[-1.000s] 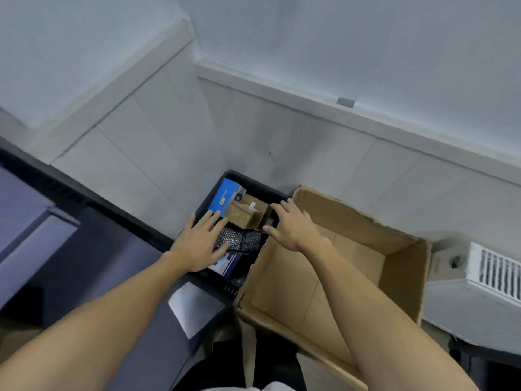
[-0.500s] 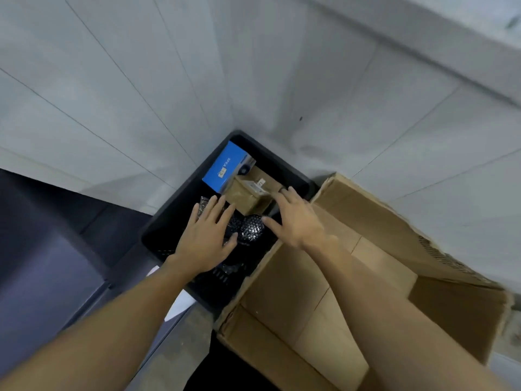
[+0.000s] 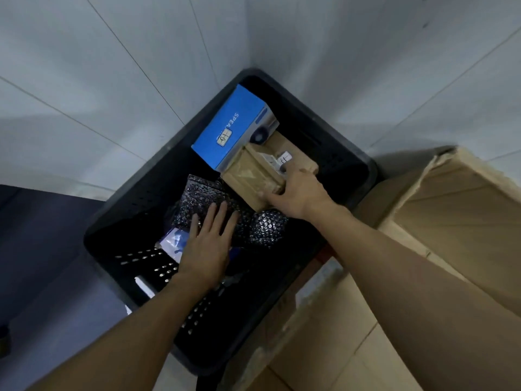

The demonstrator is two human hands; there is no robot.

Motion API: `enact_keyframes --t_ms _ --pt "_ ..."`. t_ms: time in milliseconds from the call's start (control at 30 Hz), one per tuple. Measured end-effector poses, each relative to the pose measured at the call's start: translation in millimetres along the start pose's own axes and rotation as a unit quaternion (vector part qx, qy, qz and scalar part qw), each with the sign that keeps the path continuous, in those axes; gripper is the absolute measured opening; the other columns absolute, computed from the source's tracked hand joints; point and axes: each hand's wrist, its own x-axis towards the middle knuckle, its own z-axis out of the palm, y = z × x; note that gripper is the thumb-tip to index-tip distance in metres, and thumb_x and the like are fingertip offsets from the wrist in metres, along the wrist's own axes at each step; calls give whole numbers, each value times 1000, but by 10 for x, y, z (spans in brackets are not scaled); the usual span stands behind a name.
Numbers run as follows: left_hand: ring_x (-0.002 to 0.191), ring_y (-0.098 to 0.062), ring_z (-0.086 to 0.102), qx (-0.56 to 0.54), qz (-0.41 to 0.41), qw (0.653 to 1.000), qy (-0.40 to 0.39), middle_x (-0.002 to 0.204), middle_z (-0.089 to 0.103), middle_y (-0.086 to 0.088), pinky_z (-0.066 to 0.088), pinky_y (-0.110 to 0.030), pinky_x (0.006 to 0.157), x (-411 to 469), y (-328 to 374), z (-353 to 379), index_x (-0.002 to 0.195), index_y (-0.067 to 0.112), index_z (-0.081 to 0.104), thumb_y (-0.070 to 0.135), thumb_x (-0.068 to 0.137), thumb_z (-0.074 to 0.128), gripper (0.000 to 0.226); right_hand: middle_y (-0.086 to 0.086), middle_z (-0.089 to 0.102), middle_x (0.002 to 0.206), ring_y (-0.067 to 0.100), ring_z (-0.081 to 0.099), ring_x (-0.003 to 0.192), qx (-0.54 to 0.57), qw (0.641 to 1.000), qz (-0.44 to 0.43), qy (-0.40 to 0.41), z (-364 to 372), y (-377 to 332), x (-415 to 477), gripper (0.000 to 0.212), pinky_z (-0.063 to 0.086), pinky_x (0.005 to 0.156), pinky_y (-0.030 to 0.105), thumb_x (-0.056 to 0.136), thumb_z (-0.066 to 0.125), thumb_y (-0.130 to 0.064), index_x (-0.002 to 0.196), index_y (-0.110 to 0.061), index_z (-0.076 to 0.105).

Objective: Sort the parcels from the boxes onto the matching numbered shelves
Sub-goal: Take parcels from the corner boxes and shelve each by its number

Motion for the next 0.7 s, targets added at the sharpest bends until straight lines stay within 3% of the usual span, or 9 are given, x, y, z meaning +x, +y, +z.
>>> enact_keyframes --t_ms 200,267,367,500,600,700 --pt "146 -43 22 66 26 995 72 154 34 -25 12 -66 114 338 -131 380 148 15 32 17 39 100 129 17 42 140 33 53 120 97 995 13 12 210 21 160 90 49 95 39 73 84 -51 137 -17 31" --pt "143 -45 25 65 34 994 86 149 40 -28 23 -73 108 382 -102 391 146 14 34 10 35 98 128 16 43 138 30 54 115 110 994 16 9 233 50 154 86 46 86 34 74 84 -49 133 -17 31" --pt "135 -50 36 54 30 996 64 142 48 -31 34 -75 98 367 -64 370 143 11 36 7 35 96 123 14 42 139 30 52 119 115 993 15 2 269 87 154 92 47 91 37 72 87 -46 137 -21 28" --pt "120 -54 54 54 51 996 42 131 56 -32 43 -73 94 286 -94 290 136 7 49 10 42 95 105 8 25 142 30 41 131 95 995 -9 3 276 92 132 115 44 106 40 65 92 -44 151 -28 18" --pt "119 -49 57 52 56 995 59 128 60 -28 46 -65 96 178 -137 190 129 4 62 10 52 92 82 5 24 138 29 34 133 50 998 -31 24 298 132 94 120 38 113 50 59 91 -47 152 -30 17" --pt "113 -41 61 36 47 993 106 121 65 -20 41 -53 93 74 -153 87 126 6 61 10 63 89 69 1 22 132 28 42 125 81 992 -57 73 278 188 31 113 44 108 47 57 90 -44 148 -29 25"
